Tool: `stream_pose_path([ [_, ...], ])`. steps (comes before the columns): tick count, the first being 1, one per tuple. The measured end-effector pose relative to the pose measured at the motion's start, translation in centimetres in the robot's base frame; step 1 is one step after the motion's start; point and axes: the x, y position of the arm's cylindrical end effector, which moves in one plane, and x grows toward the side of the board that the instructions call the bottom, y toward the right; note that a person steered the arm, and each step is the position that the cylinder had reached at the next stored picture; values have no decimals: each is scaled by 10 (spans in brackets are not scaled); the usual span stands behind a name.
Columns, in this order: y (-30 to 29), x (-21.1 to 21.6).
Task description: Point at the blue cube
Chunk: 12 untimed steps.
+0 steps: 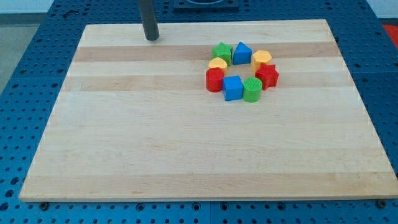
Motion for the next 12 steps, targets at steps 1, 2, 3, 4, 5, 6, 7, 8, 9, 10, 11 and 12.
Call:
stream_pose_path([
  [1,2,41],
  [2,9,100],
  [3,9,100],
  [4,9,100],
  [5,10,100],
  [6,28,111],
  [7,45,141],
  [8,56,178],
  [9,57,189],
  [10,76,189],
  [11,101,196],
  [12,115,205],
])
